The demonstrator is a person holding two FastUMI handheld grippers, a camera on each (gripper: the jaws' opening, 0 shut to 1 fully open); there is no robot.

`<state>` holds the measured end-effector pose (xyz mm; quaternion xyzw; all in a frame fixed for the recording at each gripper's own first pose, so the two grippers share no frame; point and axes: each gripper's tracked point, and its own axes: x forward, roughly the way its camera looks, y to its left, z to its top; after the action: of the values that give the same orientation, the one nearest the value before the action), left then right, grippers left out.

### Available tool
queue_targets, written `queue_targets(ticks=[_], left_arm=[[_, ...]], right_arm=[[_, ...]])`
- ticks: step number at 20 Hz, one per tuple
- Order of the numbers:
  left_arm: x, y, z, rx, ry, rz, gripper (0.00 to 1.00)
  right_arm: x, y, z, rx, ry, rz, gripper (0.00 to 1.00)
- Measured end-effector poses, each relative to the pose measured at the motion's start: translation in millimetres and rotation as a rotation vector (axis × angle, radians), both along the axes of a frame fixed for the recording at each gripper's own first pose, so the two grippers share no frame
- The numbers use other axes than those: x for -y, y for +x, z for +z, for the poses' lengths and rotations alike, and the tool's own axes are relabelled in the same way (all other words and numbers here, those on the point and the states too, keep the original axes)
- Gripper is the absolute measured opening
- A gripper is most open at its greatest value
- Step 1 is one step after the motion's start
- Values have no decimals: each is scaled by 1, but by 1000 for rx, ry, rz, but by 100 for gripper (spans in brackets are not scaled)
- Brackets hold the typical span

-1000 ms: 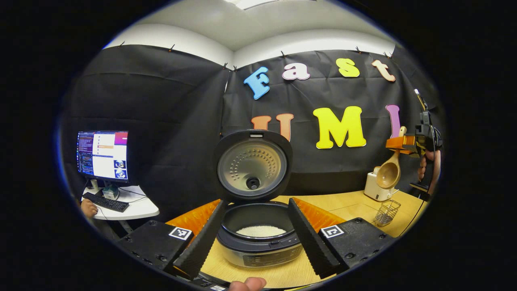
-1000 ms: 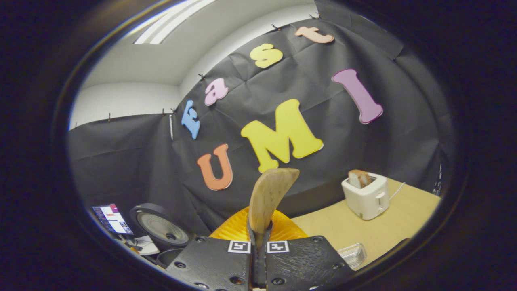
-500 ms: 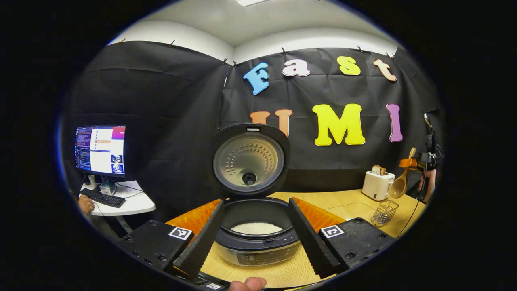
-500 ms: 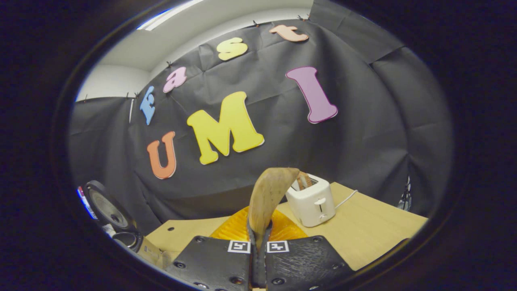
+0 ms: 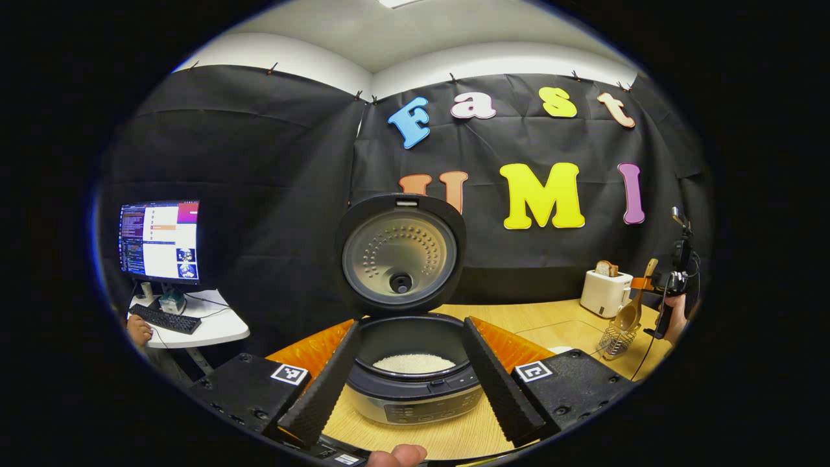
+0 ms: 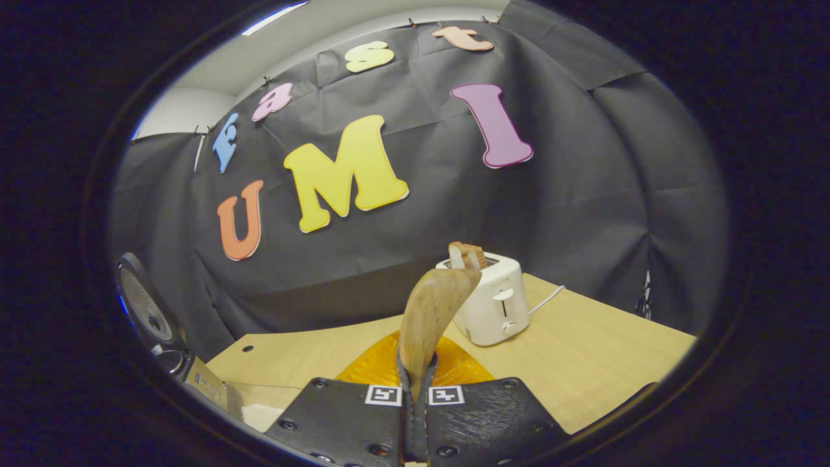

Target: Close the left gripper, press the button to open the rice cooker; take a wooden spoon from the chopstick holder with the right hand, scoop a spoonful of rice and pour it into the rice cooker, then put the wooden spoon back into the chopstick holder.

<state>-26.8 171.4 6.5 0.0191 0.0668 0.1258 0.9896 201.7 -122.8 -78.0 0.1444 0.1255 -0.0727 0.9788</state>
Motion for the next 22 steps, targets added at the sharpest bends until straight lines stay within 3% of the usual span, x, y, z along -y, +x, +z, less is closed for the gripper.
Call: queue_targets(ticks=[12, 16, 18, 19, 20, 22], left_arm=[[1, -2, 2, 1, 18, -2, 100], [3, -3, 4, 7, 20, -3, 100], [0, -4, 5, 9, 21, 3, 100], [-1, -4, 6, 10, 18, 4, 100], [-1, -4, 5, 11, 13, 5, 100], [0, -5, 7, 16, 9, 5, 100]], right_arm=[[-3, -7, -32, -52, 37, -24, 7], [-17, -5, -34, -56, 66, 10, 7], [-17, -7, -22, -21, 55, 16, 15], [-15, -7, -17, -2, 41, 11, 9], [-14, -7, -12, 9, 29, 13, 15], [-10, -11, -6, 24, 6, 9, 39]])
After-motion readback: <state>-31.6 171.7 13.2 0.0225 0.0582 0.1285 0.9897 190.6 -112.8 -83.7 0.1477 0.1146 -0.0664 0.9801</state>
